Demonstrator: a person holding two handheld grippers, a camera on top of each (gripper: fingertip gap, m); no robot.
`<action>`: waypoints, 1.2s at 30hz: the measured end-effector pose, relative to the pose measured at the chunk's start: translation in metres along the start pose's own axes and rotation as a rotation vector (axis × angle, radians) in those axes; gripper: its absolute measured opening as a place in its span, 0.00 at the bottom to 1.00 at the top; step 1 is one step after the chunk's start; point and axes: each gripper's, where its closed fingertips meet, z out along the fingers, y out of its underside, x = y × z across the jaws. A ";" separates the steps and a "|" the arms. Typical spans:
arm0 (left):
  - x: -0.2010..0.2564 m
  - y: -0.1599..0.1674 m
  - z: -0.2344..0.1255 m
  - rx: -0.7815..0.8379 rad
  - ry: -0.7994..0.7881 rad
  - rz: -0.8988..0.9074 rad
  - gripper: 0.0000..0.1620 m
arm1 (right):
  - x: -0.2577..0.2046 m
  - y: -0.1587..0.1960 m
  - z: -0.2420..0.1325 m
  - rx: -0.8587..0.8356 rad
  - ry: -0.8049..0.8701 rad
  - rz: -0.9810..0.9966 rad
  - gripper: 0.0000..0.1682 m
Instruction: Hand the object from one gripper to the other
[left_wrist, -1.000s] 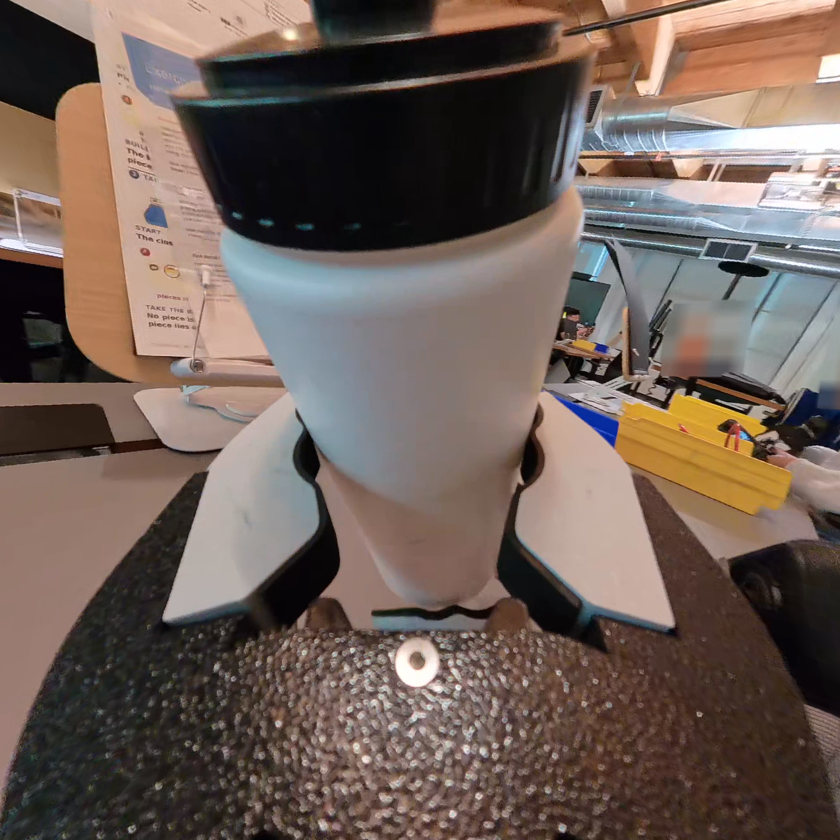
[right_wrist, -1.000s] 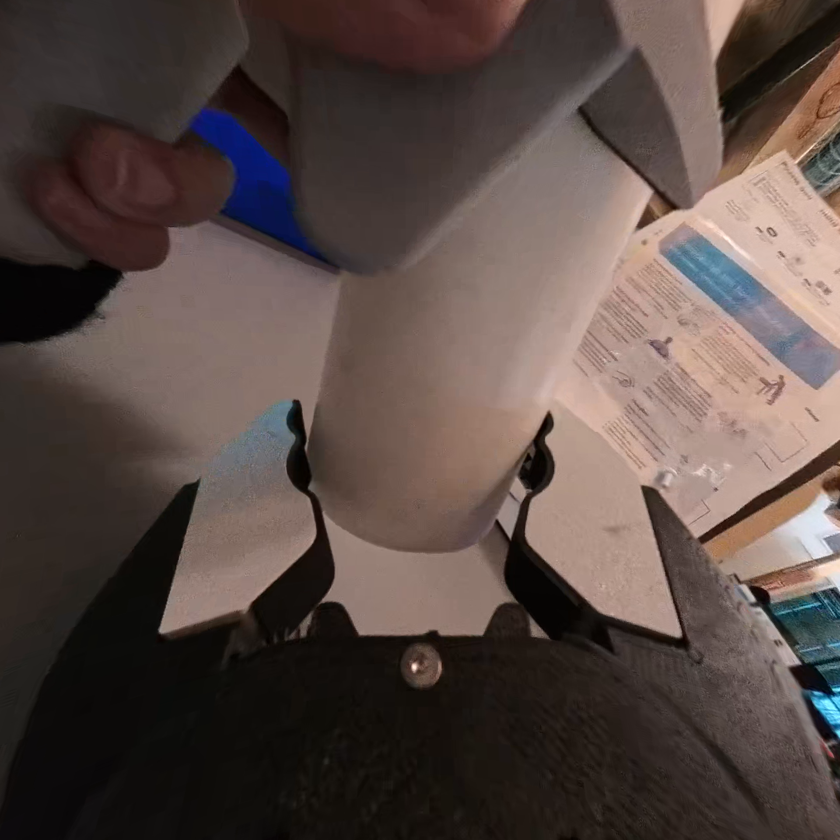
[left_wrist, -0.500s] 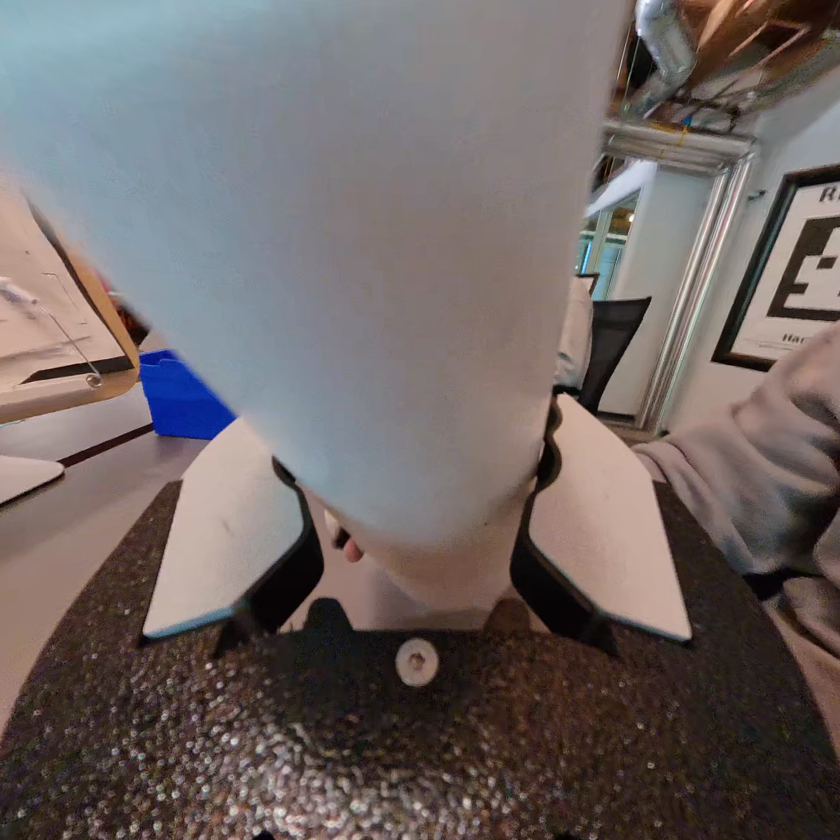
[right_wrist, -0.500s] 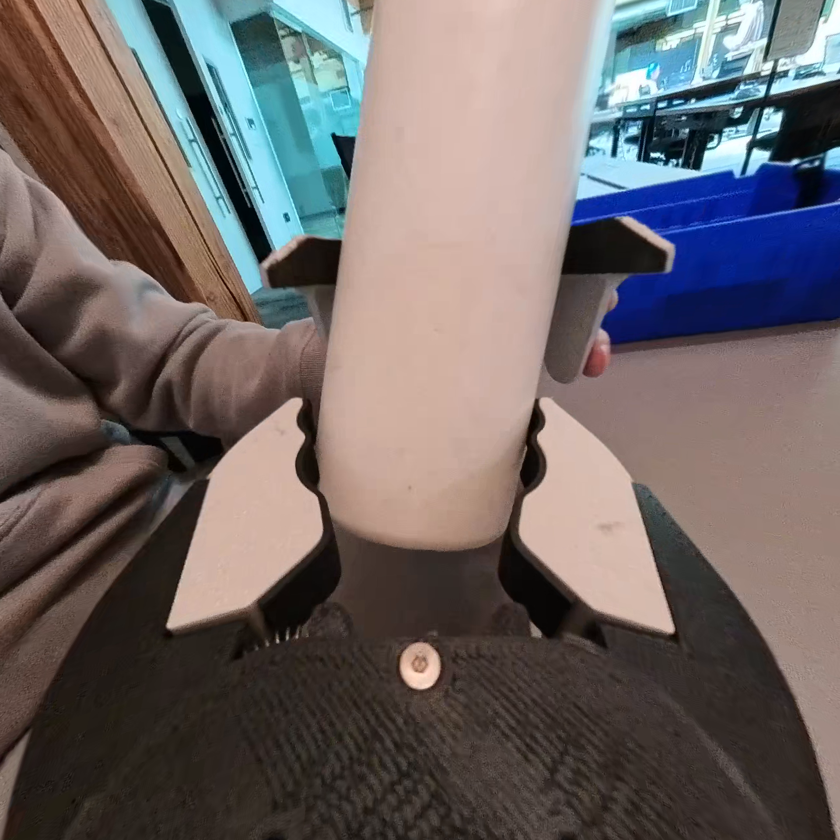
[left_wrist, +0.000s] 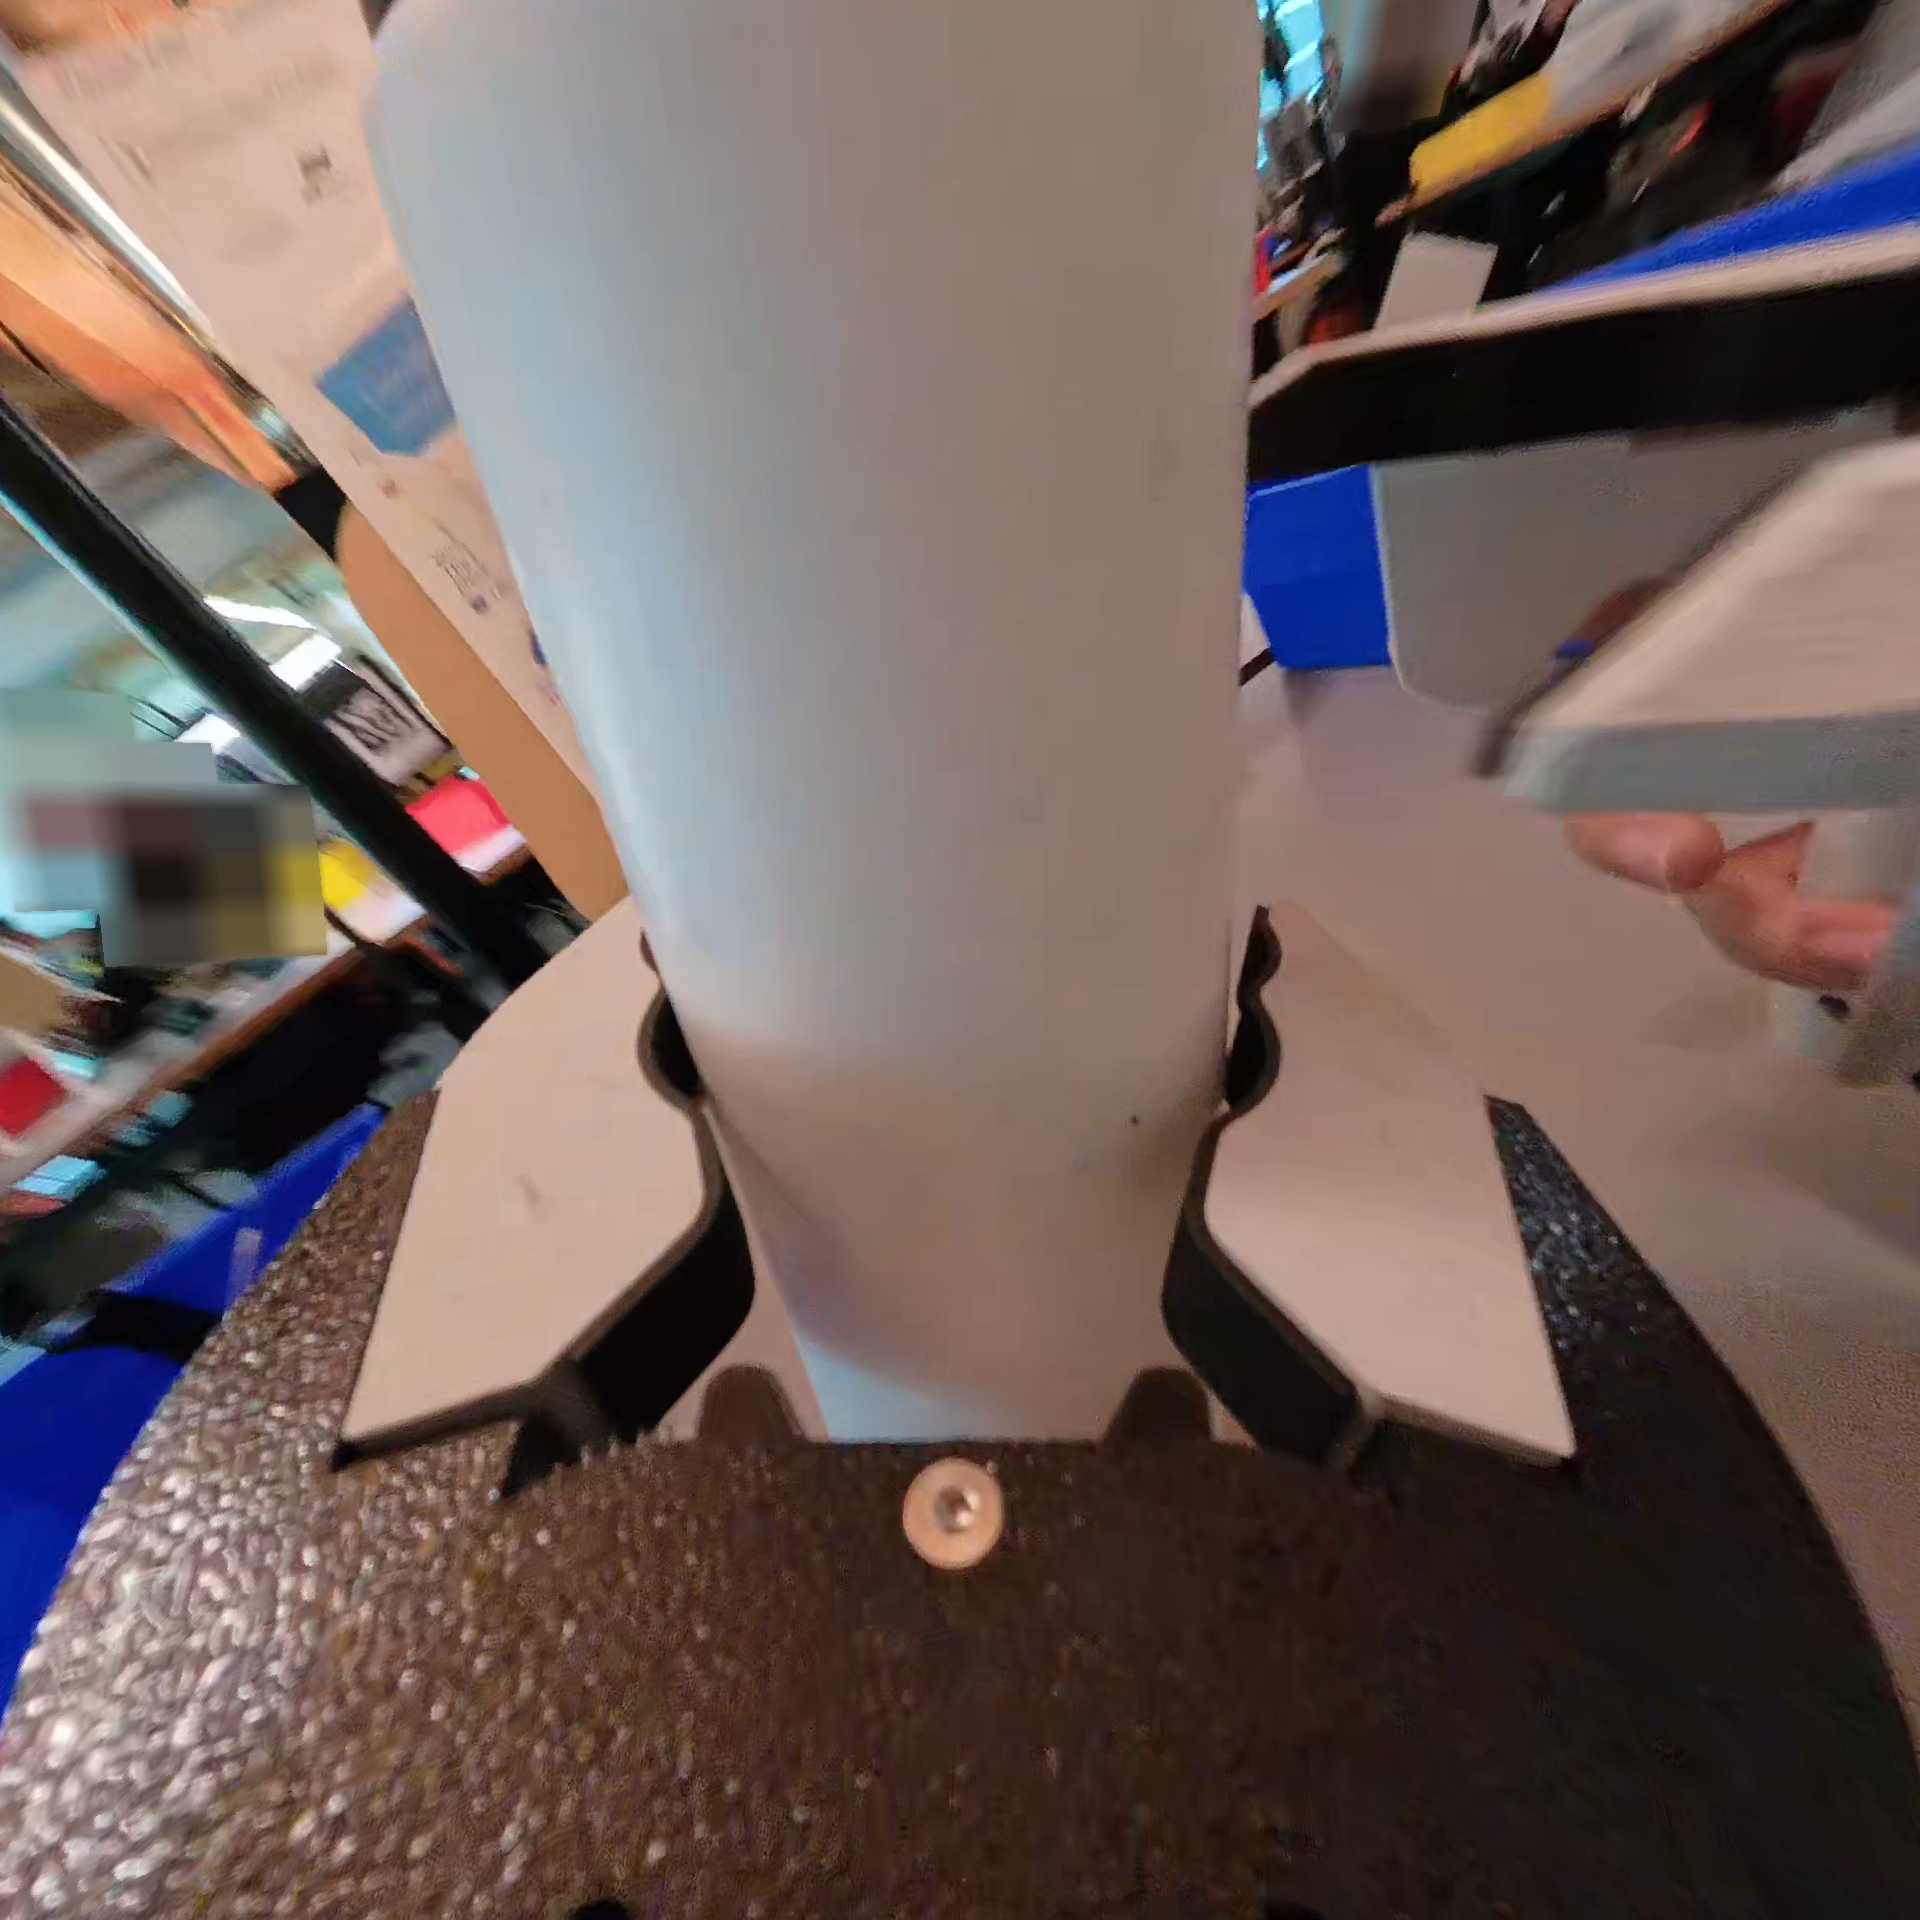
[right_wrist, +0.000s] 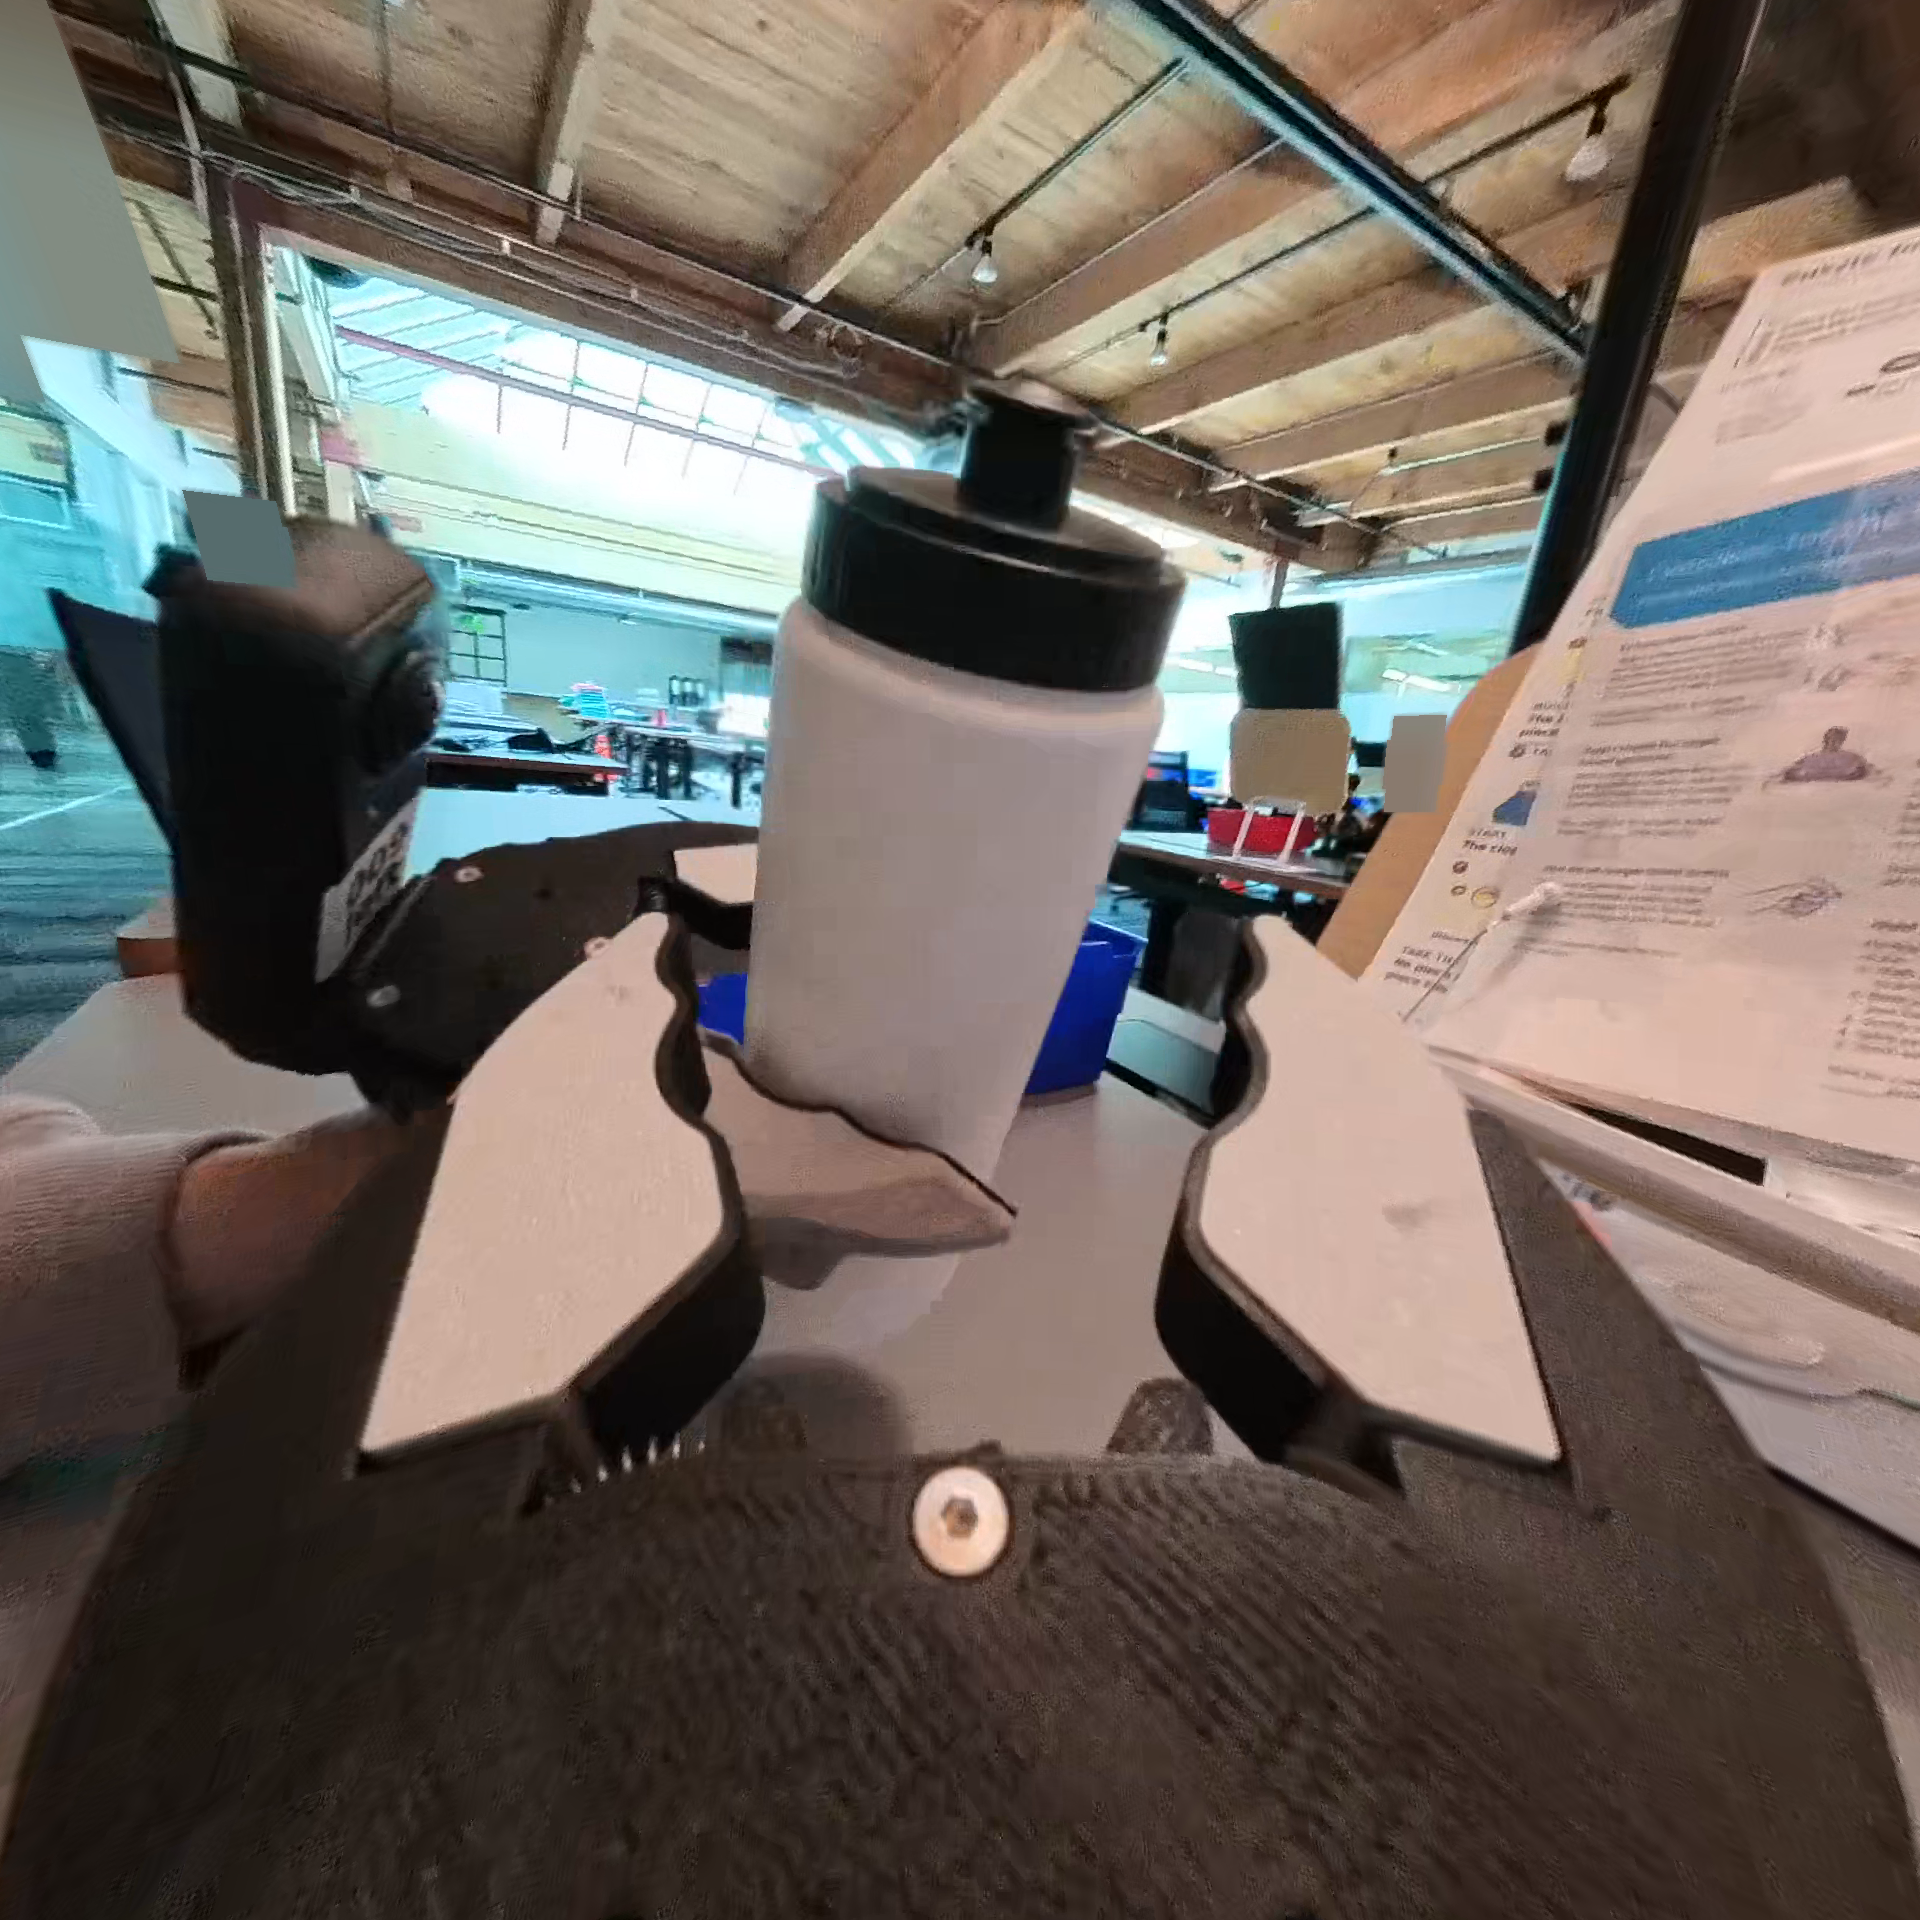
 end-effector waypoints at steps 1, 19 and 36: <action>0.004 -0.003 0.000 0.001 -0.029 0.068 0.62 | -0.001 -0.001 0.002 0.007 0.012 -0.008 0.57; 0.118 -0.001 -0.041 -0.025 0.868 -0.131 0.65 | -0.004 -0.040 -0.039 0.135 -0.361 0.289 0.53; 0.081 0.013 -0.015 -0.088 0.694 -0.286 0.62 | 0.043 -0.036 -0.049 0.133 0.007 -0.046 0.59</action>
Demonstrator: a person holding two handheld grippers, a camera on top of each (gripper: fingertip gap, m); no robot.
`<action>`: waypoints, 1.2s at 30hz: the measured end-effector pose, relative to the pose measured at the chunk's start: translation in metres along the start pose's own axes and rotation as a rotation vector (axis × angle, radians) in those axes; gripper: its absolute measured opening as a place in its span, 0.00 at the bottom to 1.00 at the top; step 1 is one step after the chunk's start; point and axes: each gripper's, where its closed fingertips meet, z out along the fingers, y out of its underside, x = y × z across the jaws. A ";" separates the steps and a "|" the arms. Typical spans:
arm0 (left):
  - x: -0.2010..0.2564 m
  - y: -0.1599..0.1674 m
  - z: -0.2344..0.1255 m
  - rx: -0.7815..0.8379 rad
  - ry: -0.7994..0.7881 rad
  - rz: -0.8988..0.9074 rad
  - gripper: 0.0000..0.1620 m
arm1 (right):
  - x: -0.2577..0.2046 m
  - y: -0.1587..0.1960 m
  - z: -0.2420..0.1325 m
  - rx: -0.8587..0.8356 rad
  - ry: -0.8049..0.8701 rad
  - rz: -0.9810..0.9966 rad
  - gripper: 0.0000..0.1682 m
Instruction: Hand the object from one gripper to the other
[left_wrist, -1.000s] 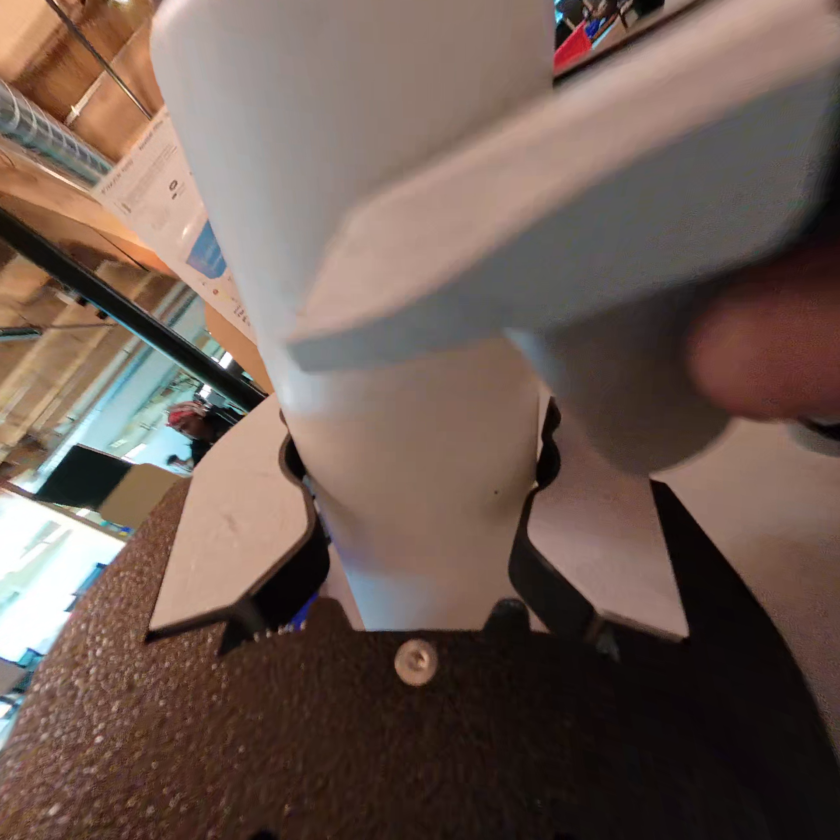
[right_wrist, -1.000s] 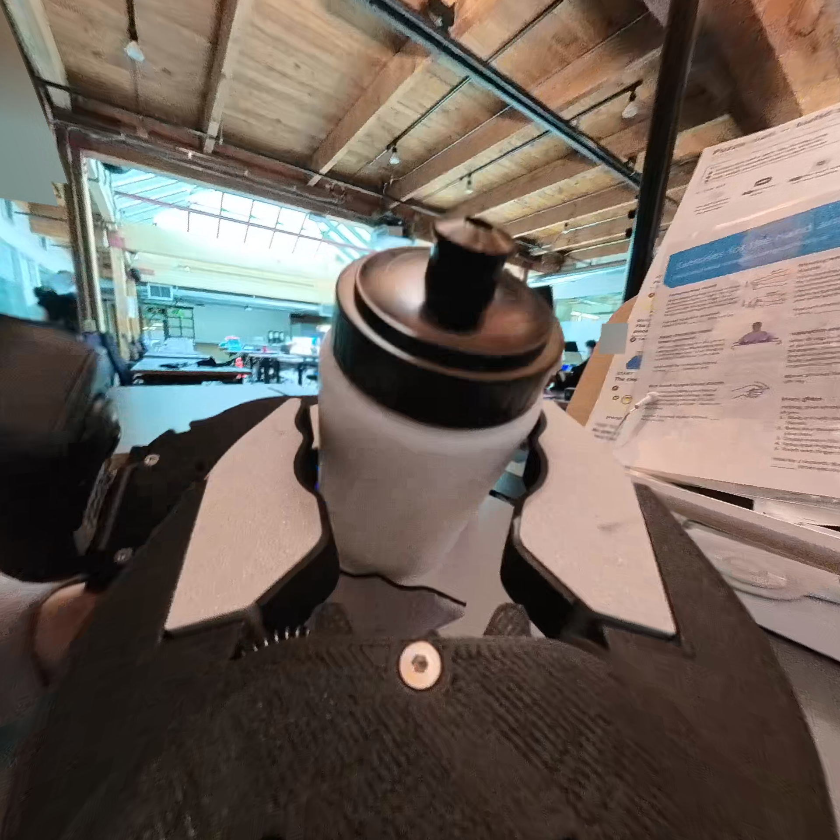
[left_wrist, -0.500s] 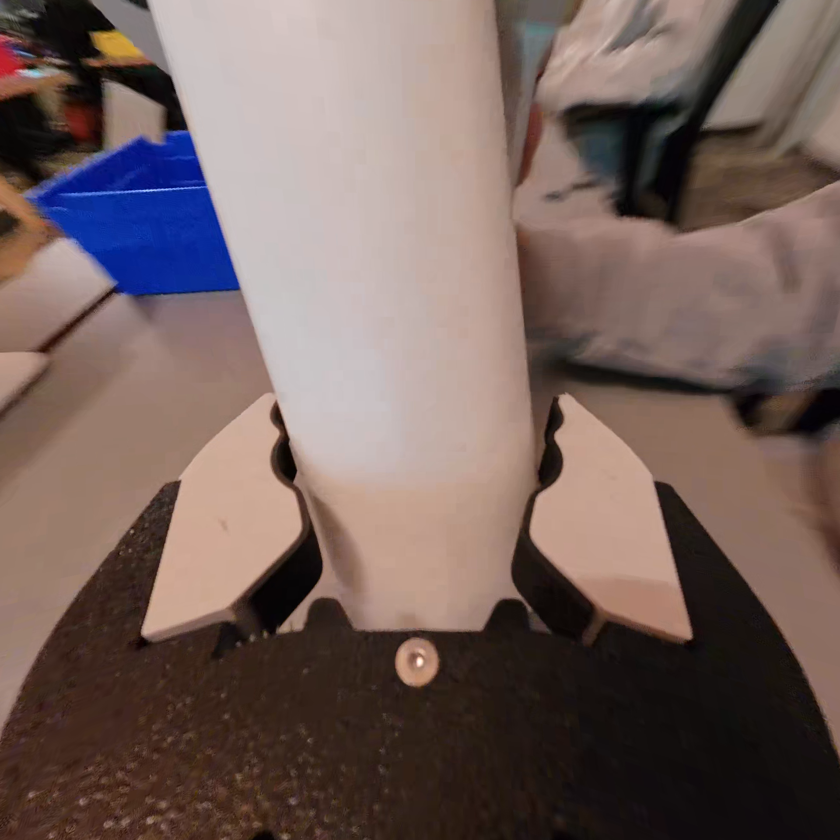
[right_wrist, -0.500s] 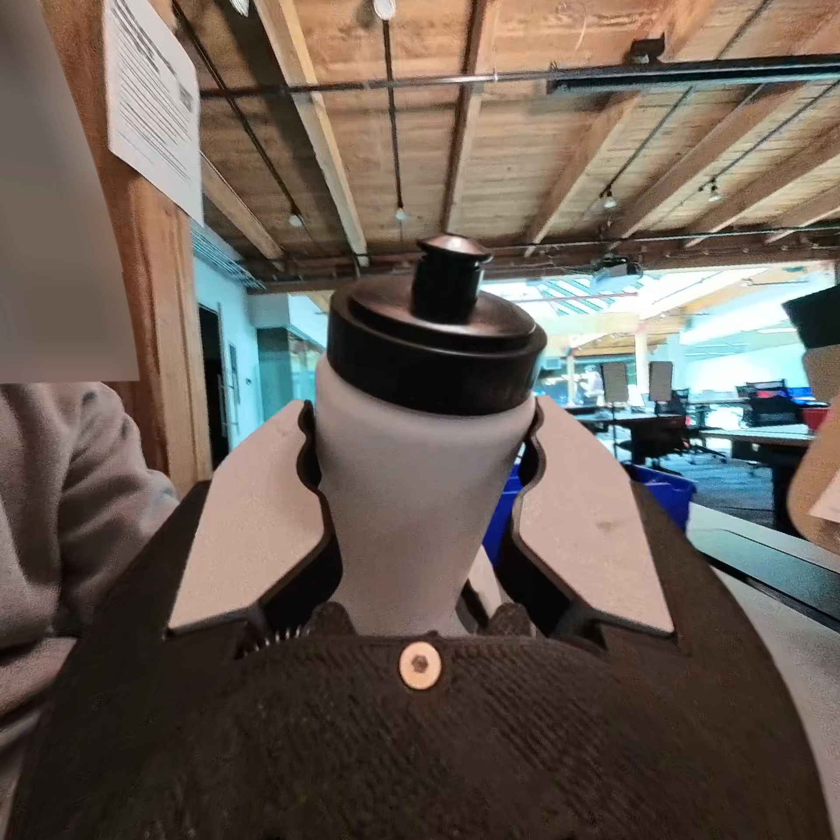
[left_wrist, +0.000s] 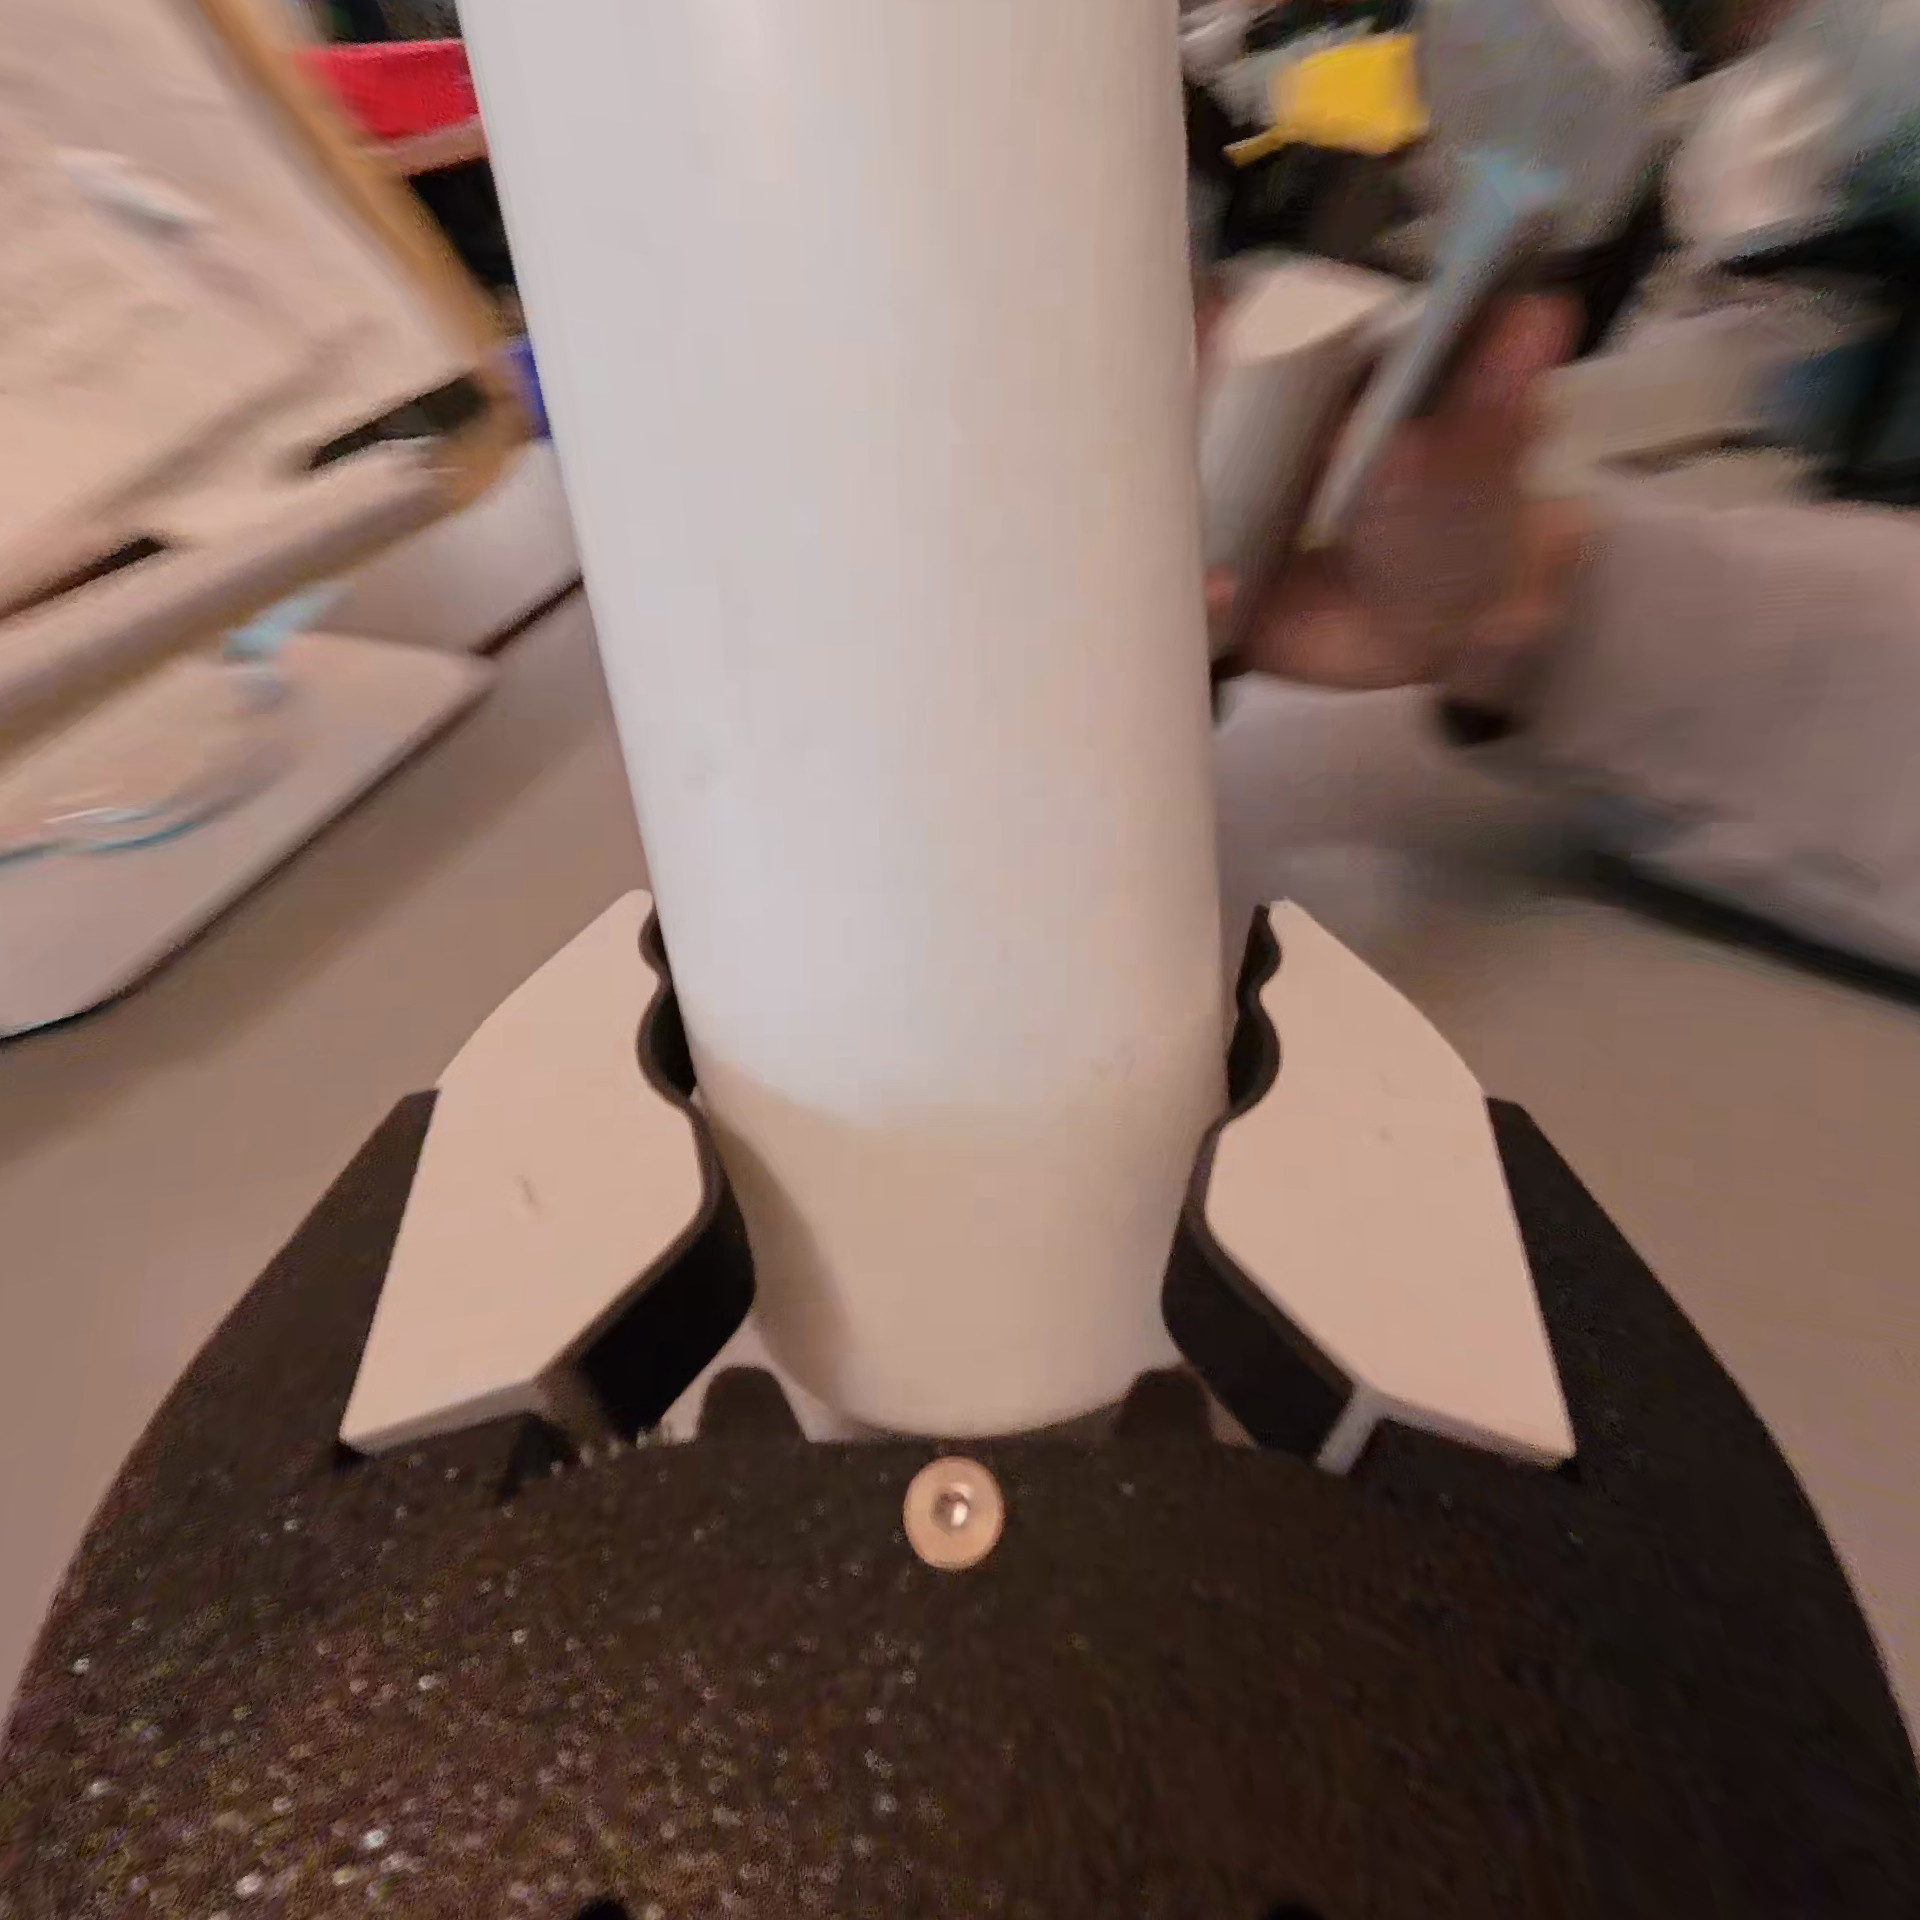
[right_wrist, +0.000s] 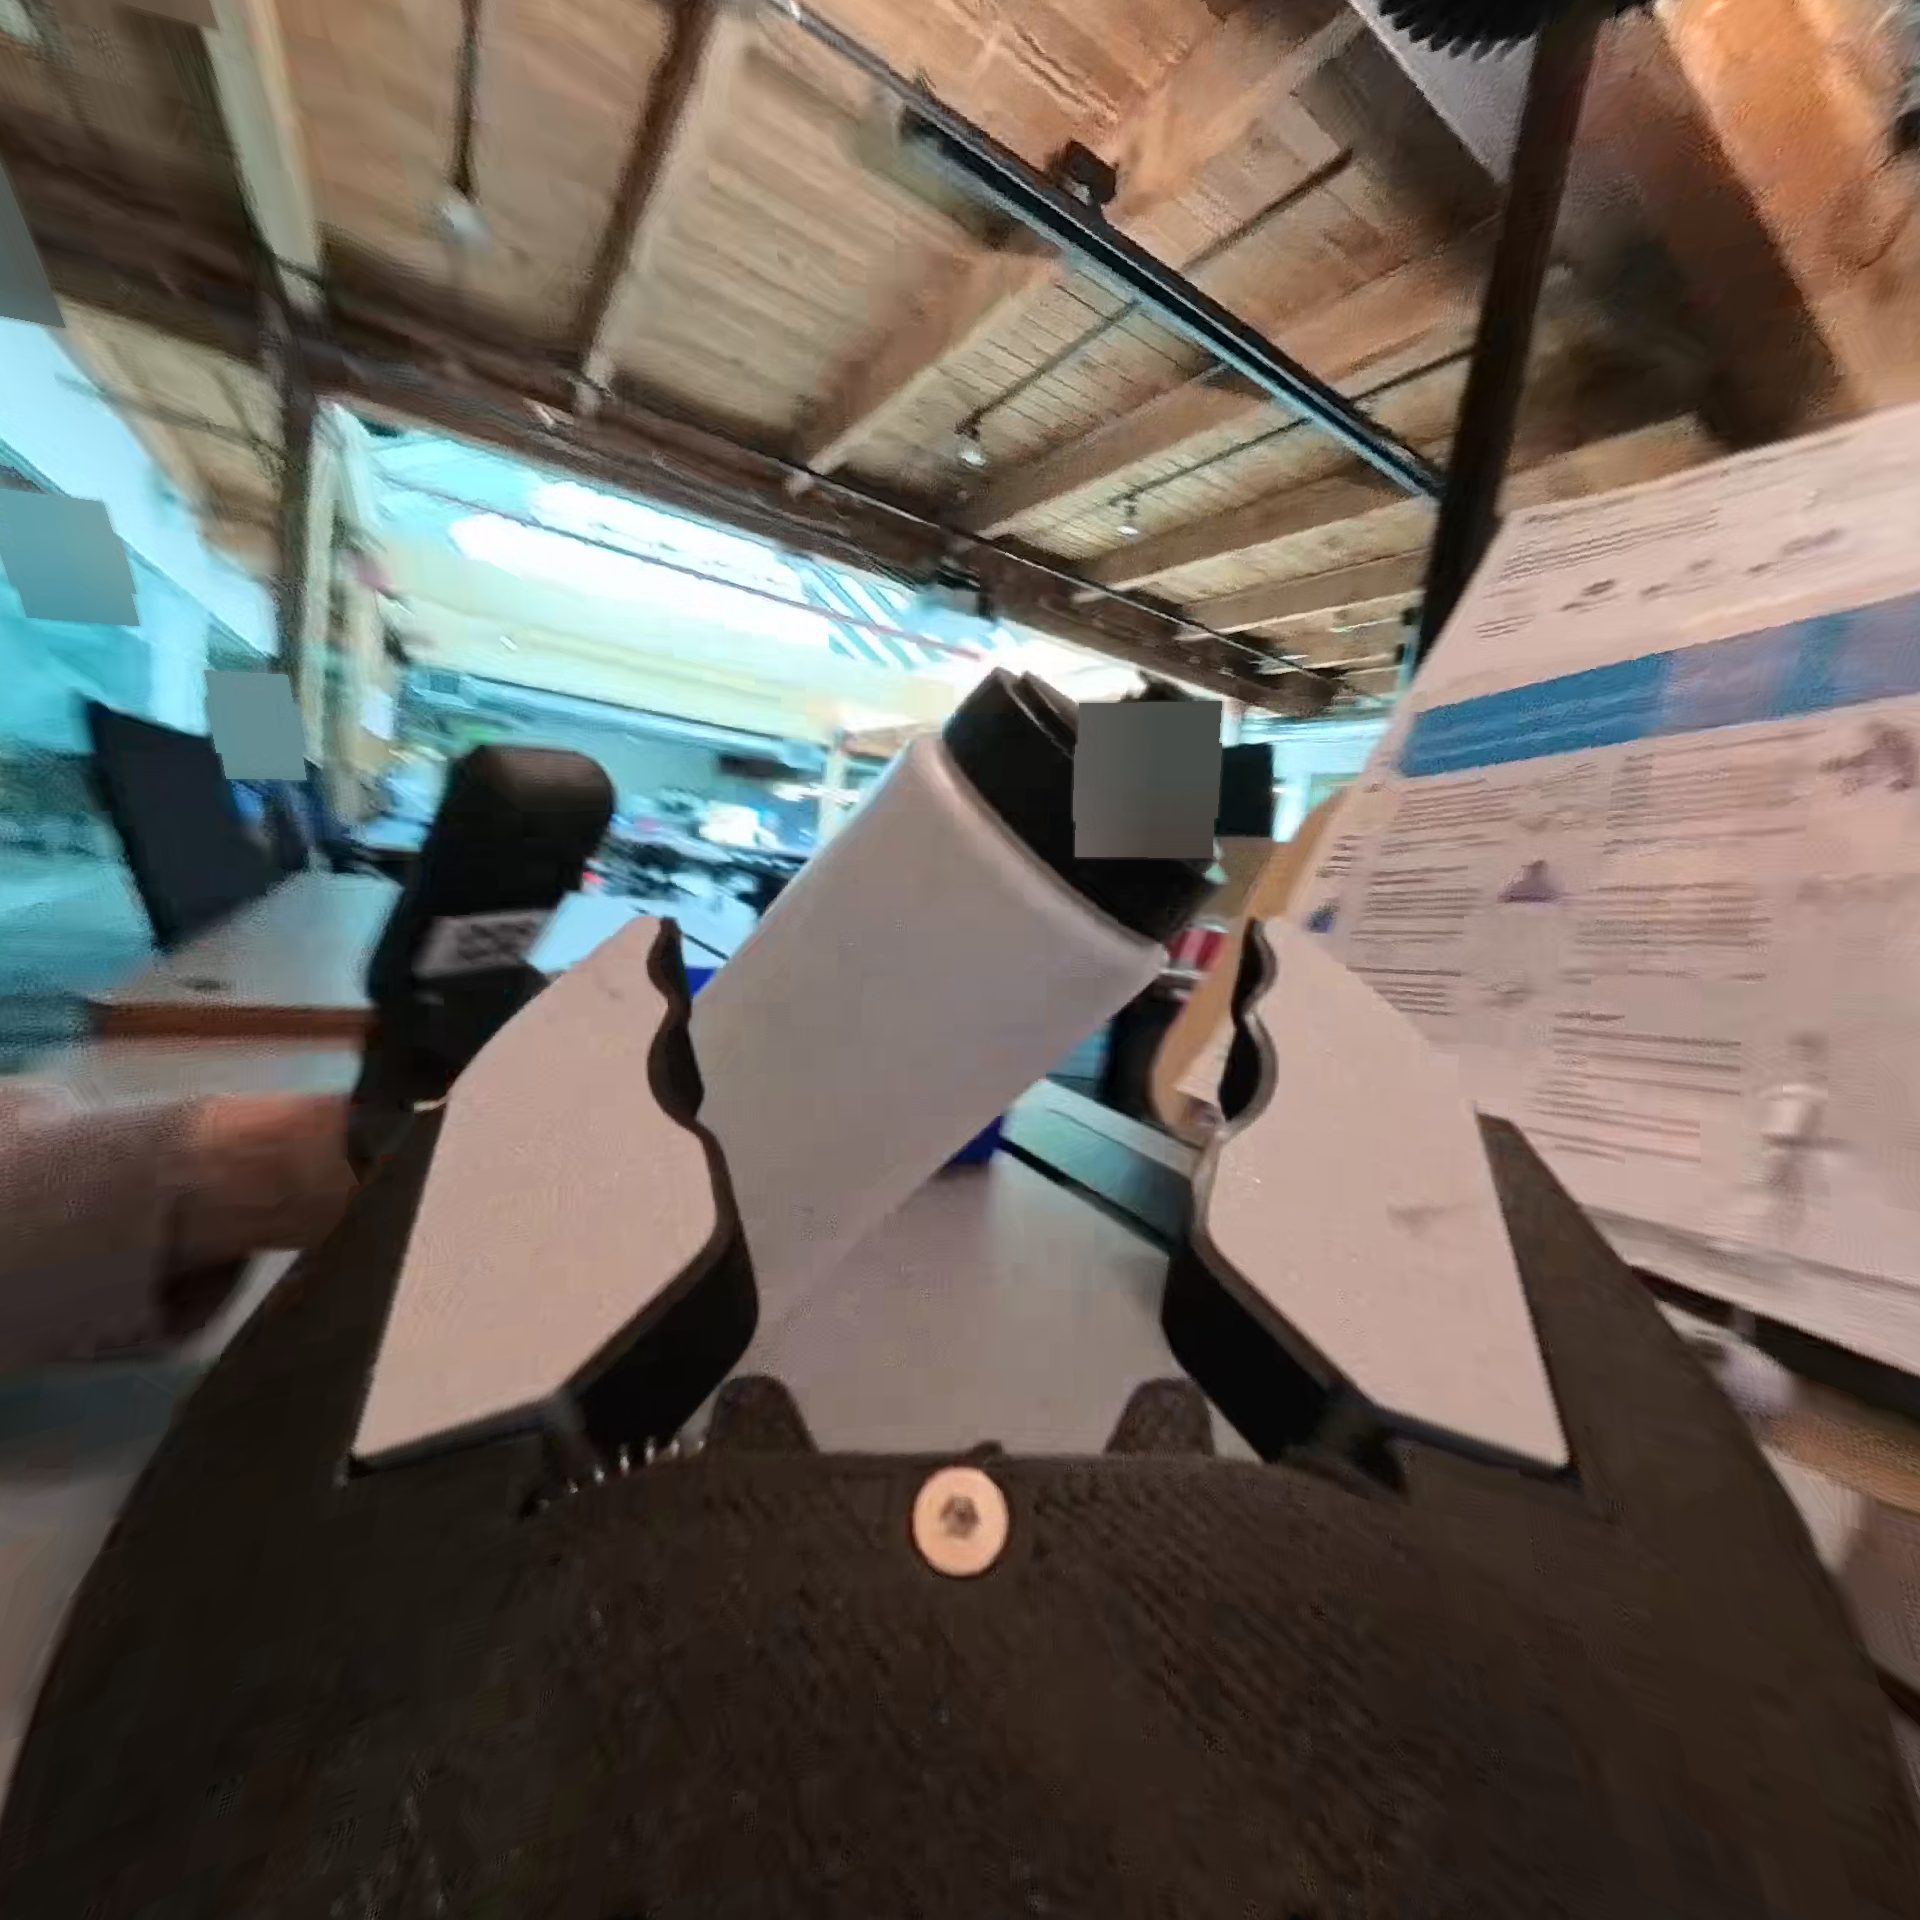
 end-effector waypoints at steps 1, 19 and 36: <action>-0.017 0.005 -0.003 -0.040 -0.111 0.042 0.62 | 0.005 0.003 0.001 -0.051 0.058 -0.139 0.63; -0.039 0.017 -0.016 -0.373 -0.444 0.616 0.62 | 0.018 0.079 0.014 -0.676 0.261 -1.686 0.60; -0.040 -0.082 -0.079 0.761 -0.220 -0.150 0.70 | 0.017 0.099 0.015 -0.647 0.327 -0.408 0.55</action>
